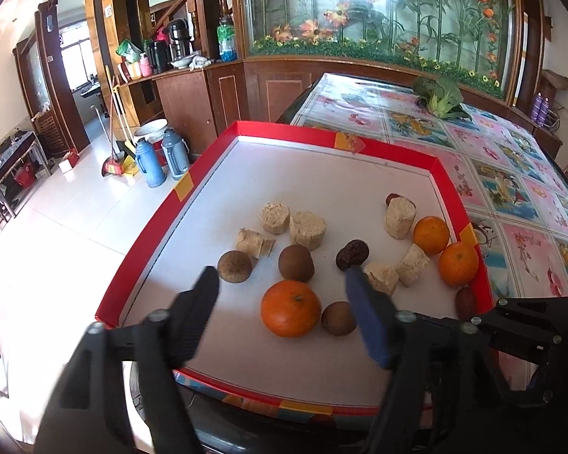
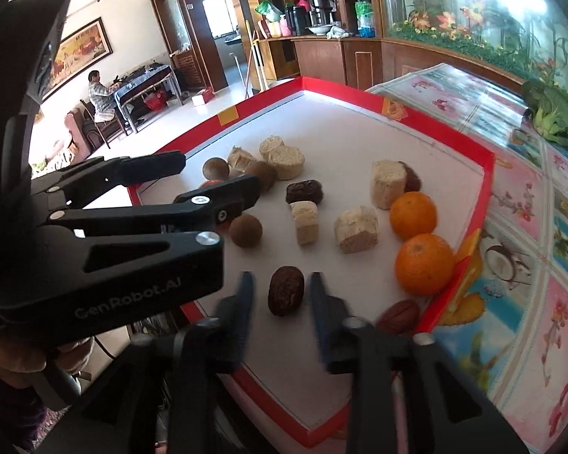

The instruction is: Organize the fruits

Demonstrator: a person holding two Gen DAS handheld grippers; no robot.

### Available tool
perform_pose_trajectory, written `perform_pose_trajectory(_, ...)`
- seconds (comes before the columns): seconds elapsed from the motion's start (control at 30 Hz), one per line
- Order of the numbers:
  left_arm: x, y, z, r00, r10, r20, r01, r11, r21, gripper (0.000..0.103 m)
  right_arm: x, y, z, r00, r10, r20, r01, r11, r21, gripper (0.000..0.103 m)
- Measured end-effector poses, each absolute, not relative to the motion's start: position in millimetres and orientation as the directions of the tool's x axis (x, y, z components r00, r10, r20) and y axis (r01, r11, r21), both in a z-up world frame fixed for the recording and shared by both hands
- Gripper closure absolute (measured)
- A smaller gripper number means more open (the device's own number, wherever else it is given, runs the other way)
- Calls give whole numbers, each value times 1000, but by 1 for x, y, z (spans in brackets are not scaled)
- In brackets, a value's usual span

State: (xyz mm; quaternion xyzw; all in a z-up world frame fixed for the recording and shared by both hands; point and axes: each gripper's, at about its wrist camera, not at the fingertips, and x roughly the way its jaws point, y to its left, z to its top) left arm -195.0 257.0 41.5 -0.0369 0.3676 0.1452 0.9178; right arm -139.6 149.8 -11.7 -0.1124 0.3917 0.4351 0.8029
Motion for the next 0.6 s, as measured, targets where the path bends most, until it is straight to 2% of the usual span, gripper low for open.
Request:
perform_pose_trajectory(0.1,-197,251,50,701,240,-672,-279,959,51,29,-139,135,0,333,641,-691,-781,598,178,63)
perform_pose_trajectory(0.13,-198,249,54,707,243,-664,-278,959,54,24,-138,127,6,347,651,-675,-776,604,183,63)
perform_pose_trajectory(0.17,-199,247,59,715,248,-653,-280,958,58,21,-137,119,12,371,655,-658,-767,616,181,58)
perform_pose_trajectory(0.23,-201,242,68,727,271,-631,-295,953,69,8,-134,103,22,422,652,-631,-746,645,167,49)
perform_pose_trajectory(0.33,-204,231,87,754,288,-591,-299,951,82,1,-131,73,40,523,627,-578,-700,703,129,41)
perform_pose_trajectory(0.4,-206,221,99,766,303,-567,-307,947,91,0,-130,52,51,571,610,-550,-667,735,123,40)
perform_pose_trajectory(0.53,-210,197,120,780,343,-524,-332,936,119,0,-134,12,73,656,587,-474,-603,785,138,24)
perform_pose_trajectory(0.6,-214,181,129,786,364,-500,-340,930,142,0,-139,-2,84,700,574,-425,-583,803,124,23)
